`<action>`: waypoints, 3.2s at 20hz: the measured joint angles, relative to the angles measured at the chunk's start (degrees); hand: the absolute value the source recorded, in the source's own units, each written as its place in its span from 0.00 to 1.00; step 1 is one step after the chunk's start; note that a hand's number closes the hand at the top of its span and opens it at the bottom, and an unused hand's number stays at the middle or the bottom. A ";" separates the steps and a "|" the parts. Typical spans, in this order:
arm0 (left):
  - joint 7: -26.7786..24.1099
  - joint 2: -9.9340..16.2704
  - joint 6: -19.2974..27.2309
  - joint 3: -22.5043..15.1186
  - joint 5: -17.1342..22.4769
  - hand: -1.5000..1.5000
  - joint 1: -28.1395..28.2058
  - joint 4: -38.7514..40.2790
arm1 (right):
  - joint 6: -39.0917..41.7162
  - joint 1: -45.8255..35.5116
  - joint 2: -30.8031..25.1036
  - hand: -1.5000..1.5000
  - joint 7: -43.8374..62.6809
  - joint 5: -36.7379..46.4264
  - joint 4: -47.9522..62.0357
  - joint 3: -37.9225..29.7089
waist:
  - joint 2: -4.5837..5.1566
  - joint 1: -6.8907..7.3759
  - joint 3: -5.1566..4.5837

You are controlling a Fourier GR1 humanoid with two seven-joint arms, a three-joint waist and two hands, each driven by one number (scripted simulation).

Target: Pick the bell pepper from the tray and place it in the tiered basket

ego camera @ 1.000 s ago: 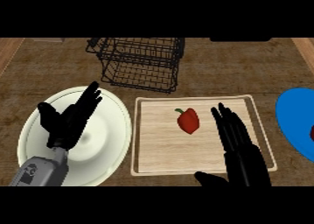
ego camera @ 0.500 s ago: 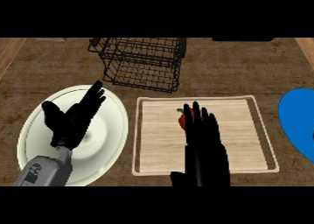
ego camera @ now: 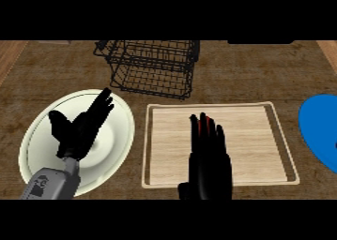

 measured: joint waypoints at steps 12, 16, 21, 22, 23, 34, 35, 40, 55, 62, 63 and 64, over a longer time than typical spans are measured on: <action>2.11 -2.14 -2.50 3.61 -1.90 0.50 -0.78 -0.16 | -6.00 2.29 -0.20 0.00 -3.98 3.29 5.39 -5.24 | 0.01 -0.10 -0.03; 1.87 -3.47 -2.77 3.84 -3.40 0.50 -0.67 -0.11 | -8.60 1.67 -0.11 0.00 -5.82 2.76 7.39 -6.99 | 0.02 -0.07 -0.02; 1.88 -4.21 -3.49 4.52 -4.48 0.50 0.23 -0.80 | -11.99 3.02 -0.43 0.00 -10.05 1.02 8.79 -9.97 | -0.20 -0.08 -0.11; 1.40 -3.93 -4.40 5.20 -4.21 0.50 0.05 -0.20 | -12.47 2.43 -0.23 0.00 -10.54 0.56 9.74 -10.52 | -0.25 -0.08 -0.14; 1.76 -4.37 -4.19 4.97 -4.59 0.50 -0.13 -0.21 | -13.19 1.83 -0.28 0.00 -11.82 -0.52 10.86 -11.89 | -0.29 -0.07 -0.16; 3.89 -4.91 -5.65 6.55 -5.44 0.50 0.49 -2.73 | -18.01 -2.64 0.25 0.00 -16.07 -5.88 19.98 -17.08 | -0.57 -0.01 -0.28; 3.49 -5.12 -5.74 6.60 -5.66 0.50 0.55 -2.37 | -18.96 -3.16 0.25 0.00 -16.65 -6.30 21.39 -17.54 | -0.57 0.00 -0.28; 3.80 -5.56 -6.32 7.05 -5.88 0.50 1.03 -2.84 | -20.25 -4.90 0.25 0.00 -18.94 -7.86 24.69 -18.68 | -0.80 -0.03 -0.41; 4.92 -6.53 -6.25 7.97 -6.95 0.50 -1.04 -1.78 | -22.72 -9.94 -0.68 1.00 -28.94 -12.08 31.45 -17.86 | -1.41 -0.08 -0.89; 3.76 -6.80 -6.57 8.13 -7.34 0.50 0.26 -1.84 | -25.10 -5.34 -1.87 1.00 -22.90 -10.15 24.90 -14.06 | -1.17 -0.52 -0.87; 3.63 -6.67 -6.69 8.28 -7.28 0.50 0.29 -1.76 | -23.80 -5.14 -1.86 1.00 -19.70 -9.89 24.32 -13.79 | -1.16 -0.52 -0.87; 3.51 -6.60 -6.78 8.22 -7.39 0.50 0.46 -1.67 | -22.25 -4.93 -1.81 1.00 -16.11 -9.67 23.61 -13.51 | -1.18 -0.54 -0.87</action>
